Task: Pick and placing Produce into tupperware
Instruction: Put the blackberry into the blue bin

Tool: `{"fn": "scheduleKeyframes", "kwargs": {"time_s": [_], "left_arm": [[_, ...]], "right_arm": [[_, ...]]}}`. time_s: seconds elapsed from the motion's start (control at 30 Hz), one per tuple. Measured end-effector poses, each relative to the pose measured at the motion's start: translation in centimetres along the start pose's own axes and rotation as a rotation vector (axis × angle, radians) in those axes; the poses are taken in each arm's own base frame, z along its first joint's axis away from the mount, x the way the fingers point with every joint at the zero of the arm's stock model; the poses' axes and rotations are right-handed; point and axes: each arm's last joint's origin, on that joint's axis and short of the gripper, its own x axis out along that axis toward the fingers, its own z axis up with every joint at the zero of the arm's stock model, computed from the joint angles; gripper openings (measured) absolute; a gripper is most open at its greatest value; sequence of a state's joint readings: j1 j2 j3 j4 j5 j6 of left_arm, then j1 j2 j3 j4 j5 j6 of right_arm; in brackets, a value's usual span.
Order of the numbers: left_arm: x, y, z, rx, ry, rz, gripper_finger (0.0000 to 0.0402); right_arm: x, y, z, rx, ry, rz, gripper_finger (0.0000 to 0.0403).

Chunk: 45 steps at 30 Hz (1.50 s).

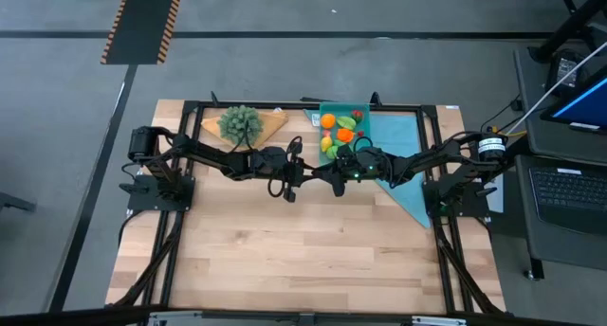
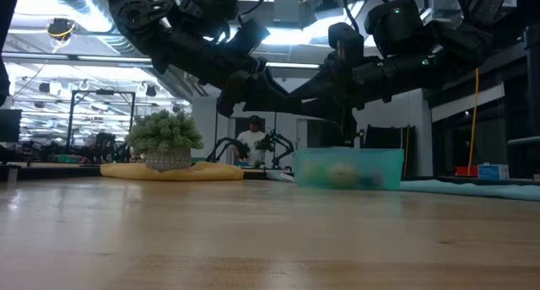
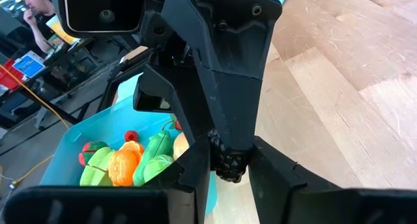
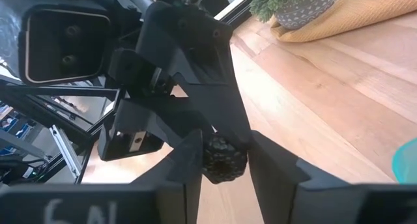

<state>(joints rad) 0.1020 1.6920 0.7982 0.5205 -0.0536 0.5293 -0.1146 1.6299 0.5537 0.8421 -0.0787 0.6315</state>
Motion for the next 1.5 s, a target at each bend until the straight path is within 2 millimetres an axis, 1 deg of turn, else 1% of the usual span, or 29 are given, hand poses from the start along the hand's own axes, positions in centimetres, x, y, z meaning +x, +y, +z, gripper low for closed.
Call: {"fn": "scheduleKeyframes", "kwargs": {"time_s": [0.17, 0.43, 0.6, 0.73, 0.83, 1.0, 1.2, 1.37, 1.5], "left_arm": [[0.0, 0.0, 0.0, 0.004, 0.000, 0.000, 0.0079], [0.0, 0.0, 0.0, -0.002, 0.002, -0.006, 0.0120], [0.0, 0.0, 0.0, -0.001, 0.003, -0.007, 0.0129], [0.0, 0.0, 0.0, 0.001, 0.003, -0.002, 0.0122], [-0.3, 0.3, 0.4, 0.004, -0.005, 0.022, 0.0113], [-1.6, 1.2, 1.6, 0.023, -0.013, 0.076, 0.0100], [-3.3, 2.1, 2.6, 0.024, -0.016, 0.102, 0.0090], [-3.8, 2.1, 2.6, 0.026, 0.021, 0.100, 0.0082], [-3.9, 2.2, 2.4, 0.024, 0.064, 0.129, 0.0076]], "right_arm": [[0.0, 0.0, 0.0, -0.002, 0.001, 0.001, 0.0106], [0.0, 0.0, 0.0, -0.015, 0.001, 0.002, 0.0101], [0.0, 0.0, 0.0, -0.016, 0.000, 0.002, 0.0103], [-0.1, -0.1, 0.2, -0.030, -0.004, 0.001, 0.0100], [-0.3, -0.1, 0.8, -0.035, -0.018, 0.014, 0.0101], [-0.7, -0.2, 2.0, -0.039, -0.040, 0.056, 0.0106], [-1.0, -1.2, 2.5, -0.054, -0.025, 0.052, 0.0096], [-1.2, -1.9, 2.9, -0.068, -0.027, 0.040, 0.0102], [-1.4, -2.7, 3.4, -0.082, -0.014, 0.040, 0.0096]]}}
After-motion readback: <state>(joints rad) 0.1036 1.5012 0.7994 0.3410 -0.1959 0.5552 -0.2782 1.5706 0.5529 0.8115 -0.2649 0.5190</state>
